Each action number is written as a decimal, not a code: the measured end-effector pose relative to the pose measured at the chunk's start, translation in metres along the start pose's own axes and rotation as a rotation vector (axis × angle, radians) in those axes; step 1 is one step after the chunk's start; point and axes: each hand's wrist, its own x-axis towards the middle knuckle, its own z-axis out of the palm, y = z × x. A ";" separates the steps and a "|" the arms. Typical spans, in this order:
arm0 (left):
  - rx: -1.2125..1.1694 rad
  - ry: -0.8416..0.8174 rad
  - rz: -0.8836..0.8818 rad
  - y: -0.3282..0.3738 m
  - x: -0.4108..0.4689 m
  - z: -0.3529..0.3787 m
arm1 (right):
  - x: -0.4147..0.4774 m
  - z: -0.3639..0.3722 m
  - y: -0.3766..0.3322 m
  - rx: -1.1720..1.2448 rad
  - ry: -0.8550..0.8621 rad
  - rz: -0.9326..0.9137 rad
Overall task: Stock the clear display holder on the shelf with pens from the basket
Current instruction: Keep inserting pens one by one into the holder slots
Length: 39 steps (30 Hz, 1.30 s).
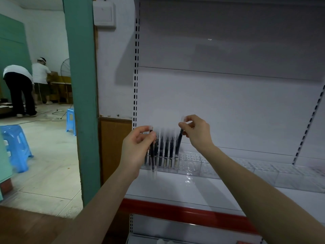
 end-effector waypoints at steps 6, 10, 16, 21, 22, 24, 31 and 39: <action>0.021 0.007 0.026 0.000 -0.002 -0.004 | 0.003 0.001 0.000 -0.045 -0.035 0.001; 0.059 0.007 0.054 -0.002 -0.003 -0.006 | -0.002 0.007 0.008 -0.076 -0.072 0.033; 0.062 0.014 0.032 -0.002 -0.003 -0.009 | -0.008 0.010 0.018 -0.095 -0.068 0.081; 0.040 0.038 0.006 -0.006 -0.002 -0.009 | -0.006 0.007 0.016 -0.127 -0.095 0.074; 0.042 0.044 0.001 -0.006 -0.002 -0.009 | -0.006 0.007 0.015 -0.133 -0.100 0.068; 0.053 0.057 0.000 -0.007 -0.002 -0.010 | -0.007 0.009 0.015 -0.141 -0.113 0.069; -0.012 0.113 -0.032 -0.008 -0.002 -0.013 | -0.012 0.013 0.021 -0.181 -0.166 0.158; -0.121 0.154 -0.056 -0.013 -0.005 -0.005 | -0.042 -0.015 0.013 0.160 0.054 0.270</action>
